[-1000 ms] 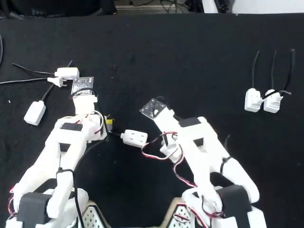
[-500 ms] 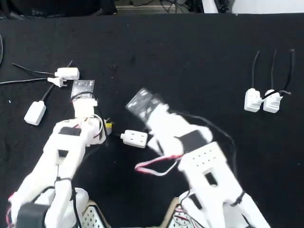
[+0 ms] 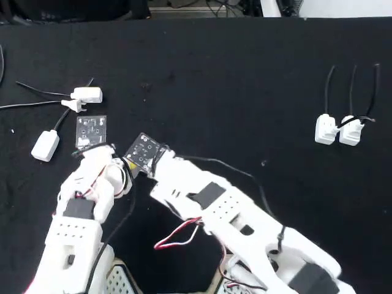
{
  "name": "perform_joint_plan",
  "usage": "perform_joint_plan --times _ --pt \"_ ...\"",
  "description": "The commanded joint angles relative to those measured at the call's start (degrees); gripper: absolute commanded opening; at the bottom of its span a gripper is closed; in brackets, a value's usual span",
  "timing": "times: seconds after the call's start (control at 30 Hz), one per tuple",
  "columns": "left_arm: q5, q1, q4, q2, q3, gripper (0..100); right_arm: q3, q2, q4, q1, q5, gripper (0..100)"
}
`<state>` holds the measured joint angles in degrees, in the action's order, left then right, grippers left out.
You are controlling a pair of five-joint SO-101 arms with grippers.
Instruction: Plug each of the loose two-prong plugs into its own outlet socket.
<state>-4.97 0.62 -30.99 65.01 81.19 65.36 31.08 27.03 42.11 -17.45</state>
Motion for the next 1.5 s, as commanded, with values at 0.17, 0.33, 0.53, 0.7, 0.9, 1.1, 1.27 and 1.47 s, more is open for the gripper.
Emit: perform_joint_plan --times 0.17,0.33,0.53,0.7,0.9,1.1,1.27,1.47 --pt "-1.93 1.8 -0.09 11.69 4.0 24 -0.13 -2.86 -5.1 1.58 3.52 1.1" --pt "1.58 6.02 -0.09 12.48 5.67 24 -0.57 -2.77 -4.66 1.58 3.52 1.1" --pt "1.76 5.14 -0.09 12.48 5.76 24 2.07 7.08 -0.35 1.32 3.52 1.1" --pt "1.76 4.62 -0.09 12.48 5.76 24 7.69 18.86 0.18 1.49 5.36 1.1" --pt "1.76 4.7 -0.09 12.48 5.76 24 11.12 26.68 0.18 1.49 9.05 1.1" --pt "1.76 4.97 -0.09 12.48 5.93 24 14.73 28.44 -5.71 1.58 11.6 1.1" --pt "1.76 5.76 1.93 12.48 7.78 24 15.6 28.79 -7.65 1.32 11.69 1.1" --pt "1.76 5.67 3.25 12.48 8.66 24 14.81 28.88 -7.82 1.23 15.12 1.1"
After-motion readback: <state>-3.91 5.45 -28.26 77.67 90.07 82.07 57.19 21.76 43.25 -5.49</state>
